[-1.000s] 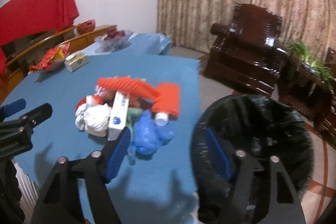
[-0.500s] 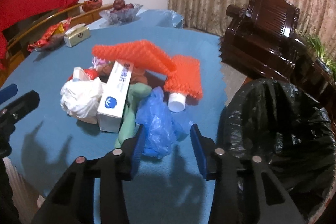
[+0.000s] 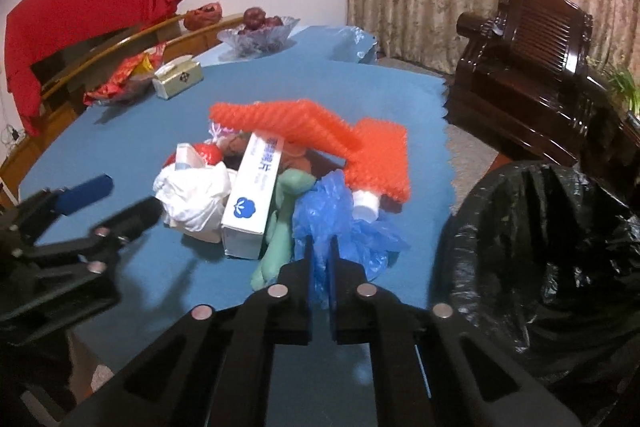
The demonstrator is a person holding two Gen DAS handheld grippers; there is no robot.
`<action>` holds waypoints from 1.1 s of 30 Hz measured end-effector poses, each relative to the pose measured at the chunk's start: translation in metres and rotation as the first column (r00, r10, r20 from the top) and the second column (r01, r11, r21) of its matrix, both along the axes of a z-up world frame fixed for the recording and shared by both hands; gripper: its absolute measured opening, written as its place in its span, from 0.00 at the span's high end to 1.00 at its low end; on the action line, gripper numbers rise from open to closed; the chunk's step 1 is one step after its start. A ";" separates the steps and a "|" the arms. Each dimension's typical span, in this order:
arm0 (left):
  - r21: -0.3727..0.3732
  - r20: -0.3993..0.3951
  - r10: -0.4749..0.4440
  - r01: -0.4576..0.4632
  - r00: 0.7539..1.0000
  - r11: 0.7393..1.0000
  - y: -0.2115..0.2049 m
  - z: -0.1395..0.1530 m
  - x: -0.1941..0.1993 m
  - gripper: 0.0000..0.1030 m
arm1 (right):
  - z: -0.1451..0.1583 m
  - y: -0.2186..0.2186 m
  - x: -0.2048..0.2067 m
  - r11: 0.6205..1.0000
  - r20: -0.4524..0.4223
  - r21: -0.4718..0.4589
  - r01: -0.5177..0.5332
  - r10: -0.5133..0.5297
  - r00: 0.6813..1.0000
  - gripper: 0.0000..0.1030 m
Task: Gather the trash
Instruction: 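Reach the right gripper to the blue plastic bag and grasp it, then carry the blue bag into the bin with the right gripper while the left gripper grasps the white tissue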
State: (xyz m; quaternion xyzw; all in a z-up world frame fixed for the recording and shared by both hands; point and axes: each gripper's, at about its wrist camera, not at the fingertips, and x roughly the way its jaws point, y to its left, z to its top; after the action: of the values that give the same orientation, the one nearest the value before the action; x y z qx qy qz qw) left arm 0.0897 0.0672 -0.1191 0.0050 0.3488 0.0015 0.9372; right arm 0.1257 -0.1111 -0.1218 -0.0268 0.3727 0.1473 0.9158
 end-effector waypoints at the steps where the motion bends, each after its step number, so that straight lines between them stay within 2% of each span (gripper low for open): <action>1: -0.001 -0.001 -0.010 0.010 1.000 1.000 -0.004 -0.001 0.002 0.33 | 0.002 -0.002 -0.002 1.000 0.002 0.005 0.002 -0.002 1.000 0.95; 4: 0.003 0.004 -0.030 0.030 1.000 1.000 -0.015 -0.004 0.007 0.39 | 0.010 -0.008 -0.006 1.000 0.012 0.011 0.006 -0.006 1.000 0.95; 9: 0.016 -0.011 -0.057 0.057 0.998 0.998 -0.029 -0.013 0.022 0.60 | 0.020 -0.014 -0.011 1.000 0.032 0.013 0.017 -0.017 0.999 0.95; 14: 0.052 -0.005 -0.058 0.058 0.998 0.997 -0.037 -0.016 0.025 0.74 | 0.024 -0.018 -0.013 1.000 0.040 0.019 0.025 -0.025 0.999 0.95; 18: 0.031 0.012 -0.063 0.062 0.998 0.998 -0.031 -0.010 0.018 0.98 | 0.030 -0.020 -0.017 0.999 0.053 0.035 0.026 -0.028 0.998 0.95; 23: 0.013 0.044 -0.064 0.063 0.997 0.998 -0.026 0.003 0.007 0.99 | 0.041 -0.022 -0.026 0.998 0.084 0.053 0.025 -0.030 0.996 0.95; 33: 0.001 0.029 -0.109 0.109 0.994 0.994 -0.034 0.001 -0.009 0.99 | 0.044 -0.030 -0.036 0.998 0.084 0.049 0.043 -0.047 0.995 0.95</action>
State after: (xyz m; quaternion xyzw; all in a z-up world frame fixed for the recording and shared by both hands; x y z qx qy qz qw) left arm 0.0802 0.0327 -0.1178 0.0238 0.3342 -0.0498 0.9409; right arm 0.0893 -0.1410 -0.0775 -0.0032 0.3301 0.1339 0.9344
